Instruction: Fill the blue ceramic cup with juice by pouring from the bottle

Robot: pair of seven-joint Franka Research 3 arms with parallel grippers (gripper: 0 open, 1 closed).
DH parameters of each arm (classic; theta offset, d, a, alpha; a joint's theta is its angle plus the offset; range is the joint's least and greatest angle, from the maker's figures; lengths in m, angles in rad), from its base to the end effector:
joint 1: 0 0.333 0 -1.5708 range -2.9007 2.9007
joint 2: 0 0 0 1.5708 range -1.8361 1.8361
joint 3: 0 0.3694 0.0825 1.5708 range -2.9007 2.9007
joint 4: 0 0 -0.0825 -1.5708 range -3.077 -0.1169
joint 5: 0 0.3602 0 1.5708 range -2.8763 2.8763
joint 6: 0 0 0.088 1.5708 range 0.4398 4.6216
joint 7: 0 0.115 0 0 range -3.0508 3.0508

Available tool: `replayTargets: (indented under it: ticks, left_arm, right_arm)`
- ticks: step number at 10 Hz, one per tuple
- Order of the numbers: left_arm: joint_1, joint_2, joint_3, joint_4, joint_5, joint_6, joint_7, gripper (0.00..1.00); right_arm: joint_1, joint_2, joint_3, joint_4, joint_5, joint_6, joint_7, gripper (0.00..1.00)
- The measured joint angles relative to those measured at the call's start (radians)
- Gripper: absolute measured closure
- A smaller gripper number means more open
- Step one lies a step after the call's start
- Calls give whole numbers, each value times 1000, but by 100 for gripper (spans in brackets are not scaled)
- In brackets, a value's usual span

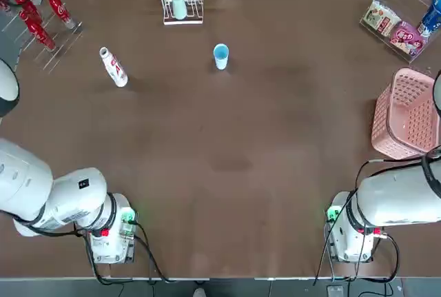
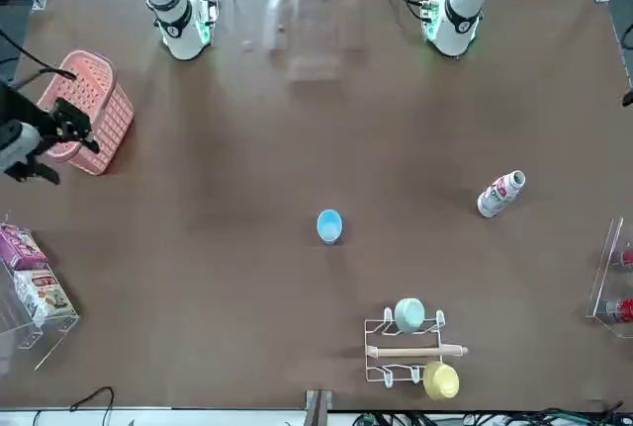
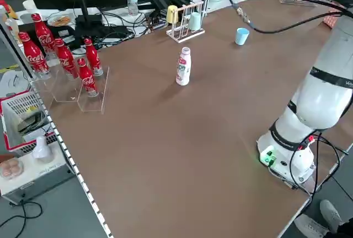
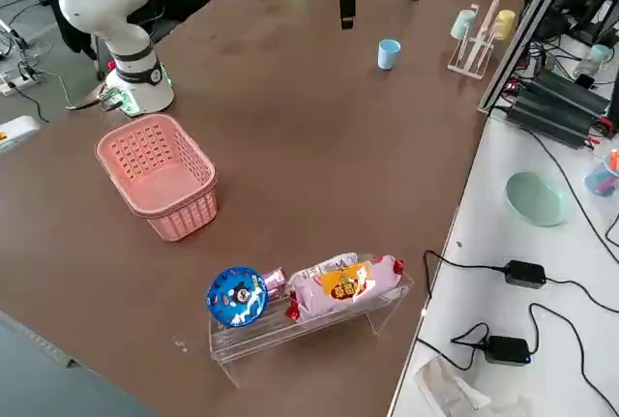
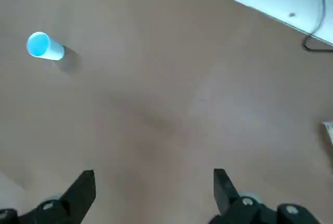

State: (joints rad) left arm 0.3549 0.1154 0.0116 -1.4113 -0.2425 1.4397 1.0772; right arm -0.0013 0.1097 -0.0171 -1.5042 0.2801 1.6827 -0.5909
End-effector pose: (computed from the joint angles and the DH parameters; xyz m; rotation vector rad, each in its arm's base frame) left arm 0.5321 0.1714 0.6702 2.7087 -1.0383 0.1368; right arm 0.5822 0.0188 0.6534 -2.7807 -0.7858 -0.2159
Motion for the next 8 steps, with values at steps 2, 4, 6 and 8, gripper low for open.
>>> replayTargets:
  ticks: [2,4,6,8]
  left_arm:
    - [54,46,2,-7,-56,-3,126,0]
    - [126,134,1,-23,-157,-66,228,0]
    - [194,270,2,-30,-228,-70,501,0]
    - [219,347,1,-31,-293,-70,626,0]
  right_arm:
    - [3,52,2,-3,107,56,-145,0]
    - [6,134,7,-21,211,183,-325,0]
    - [34,237,11,-44,394,331,-560,0]
    - [101,311,16,-56,461,470,-717,0]
